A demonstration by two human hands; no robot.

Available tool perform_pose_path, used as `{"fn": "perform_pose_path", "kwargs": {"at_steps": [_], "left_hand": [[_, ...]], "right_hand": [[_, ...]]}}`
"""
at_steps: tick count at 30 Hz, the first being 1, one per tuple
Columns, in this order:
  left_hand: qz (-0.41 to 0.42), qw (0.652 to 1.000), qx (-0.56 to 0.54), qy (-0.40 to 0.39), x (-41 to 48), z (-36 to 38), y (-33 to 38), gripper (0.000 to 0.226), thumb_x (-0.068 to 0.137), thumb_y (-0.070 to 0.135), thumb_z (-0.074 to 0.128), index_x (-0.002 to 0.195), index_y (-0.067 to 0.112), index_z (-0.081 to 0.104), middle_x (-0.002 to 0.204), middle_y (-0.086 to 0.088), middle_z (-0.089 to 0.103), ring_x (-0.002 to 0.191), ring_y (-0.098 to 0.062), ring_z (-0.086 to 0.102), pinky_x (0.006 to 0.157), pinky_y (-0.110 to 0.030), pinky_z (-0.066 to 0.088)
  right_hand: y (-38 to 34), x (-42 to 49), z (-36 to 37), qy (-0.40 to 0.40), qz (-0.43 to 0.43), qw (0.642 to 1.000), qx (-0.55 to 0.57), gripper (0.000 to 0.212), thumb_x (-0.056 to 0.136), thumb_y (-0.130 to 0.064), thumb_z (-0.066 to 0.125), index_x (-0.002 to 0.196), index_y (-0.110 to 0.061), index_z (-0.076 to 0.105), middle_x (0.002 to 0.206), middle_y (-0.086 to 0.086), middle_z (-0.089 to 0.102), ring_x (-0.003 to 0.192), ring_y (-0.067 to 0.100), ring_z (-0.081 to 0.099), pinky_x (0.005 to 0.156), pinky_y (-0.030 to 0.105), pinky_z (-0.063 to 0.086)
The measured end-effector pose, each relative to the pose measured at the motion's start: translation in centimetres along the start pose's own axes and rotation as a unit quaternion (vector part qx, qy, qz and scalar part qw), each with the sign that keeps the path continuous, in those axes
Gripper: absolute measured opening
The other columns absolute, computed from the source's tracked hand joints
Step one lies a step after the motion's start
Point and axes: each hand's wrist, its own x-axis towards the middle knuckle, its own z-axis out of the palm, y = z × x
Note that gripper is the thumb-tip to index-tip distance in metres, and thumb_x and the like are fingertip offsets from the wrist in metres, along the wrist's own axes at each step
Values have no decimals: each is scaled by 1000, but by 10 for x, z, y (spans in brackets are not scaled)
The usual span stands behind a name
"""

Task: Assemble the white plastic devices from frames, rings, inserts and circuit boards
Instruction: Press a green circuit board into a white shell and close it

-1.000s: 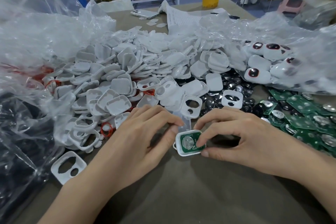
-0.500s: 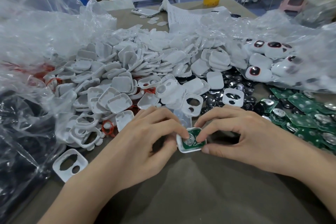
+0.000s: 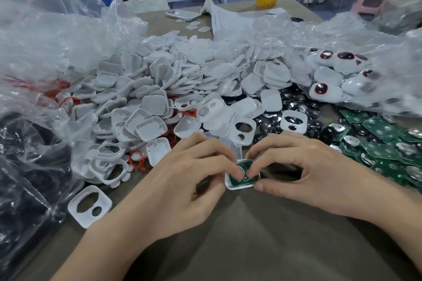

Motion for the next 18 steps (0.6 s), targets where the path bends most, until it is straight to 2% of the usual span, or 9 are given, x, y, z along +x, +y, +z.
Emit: {"fn": "perform_pose_path", "kwargs": {"at_steps": [5, 8, 10, 13, 15, 16, 18], "left_hand": [[-4, 1000, 1, 9, -1, 2, -1, 27, 92, 20, 49, 99, 31, 73, 116, 20, 59, 114, -10, 52, 91, -18, 41], [-19, 999, 4, 39, 0, 3, -3, 25, 95, 24, 49, 102, 32, 71, 119, 19, 56, 117, -11, 50, 88, -17, 41], [-35, 997, 11, 74, 1, 3, -6, 27, 95, 24, 47, 103, 32, 71, 117, 19, 57, 117, -10, 50, 90, -17, 40], [-64, 989, 21, 129, 2, 4, -13, 26, 95, 17, 50, 103, 29, 73, 115, 16, 59, 114, -10, 49, 93, -26, 43], [-82, 984, 25, 156, 3, 6, -17, 26, 97, 11, 53, 102, 26, 74, 113, 13, 61, 112, -10, 49, 92, -34, 45], [-90, 982, 25, 165, 3, 6, -18, 26, 98, 10, 53, 102, 26, 74, 113, 12, 61, 111, -10, 48, 92, -37, 46], [-104, 977, 27, 182, 5, 7, -22, 26, 98, 12, 52, 102, 25, 74, 112, 12, 61, 109, -11, 48, 91, -41, 47]], "right_hand": [[0, 0, 1, 7, -3, 1000, -1, 23, 85, -63, 59, 104, -52, 67, 119, -34, 55, 123, 3, 51, 100, 31, 44], [-2, 0, -1, 25, -3, 1000, 12, 23, 90, -61, 58, 103, -46, 69, 117, -29, 59, 116, 1, 57, 94, 23, 46], [-3, 0, -4, 72, 0, 997, 35, 23, 94, -55, 56, 103, -41, 71, 115, -25, 63, 111, 2, 62, 90, 20, 47], [0, 1, -7, 196, 7, 981, 5, 23, 99, -45, 52, 107, -35, 71, 109, -22, 66, 108, 5, 61, 93, 16, 43], [6, 0, -10, 261, 47, 962, -59, 25, 102, -41, 50, 119, -34, 68, 118, -22, 63, 115, 6, 54, 103, 20, 37], [8, 0, -12, 262, 86, 957, -89, 32, 102, -44, 49, 130, -35, 63, 129, -19, 60, 123, 9, 49, 110, 26, 34], [10, 0, -11, 198, 173, 954, -141, 51, 97, -54, 43, 145, -38, 47, 149, -15, 45, 139, 13, 35, 118, 35, 27]]}}
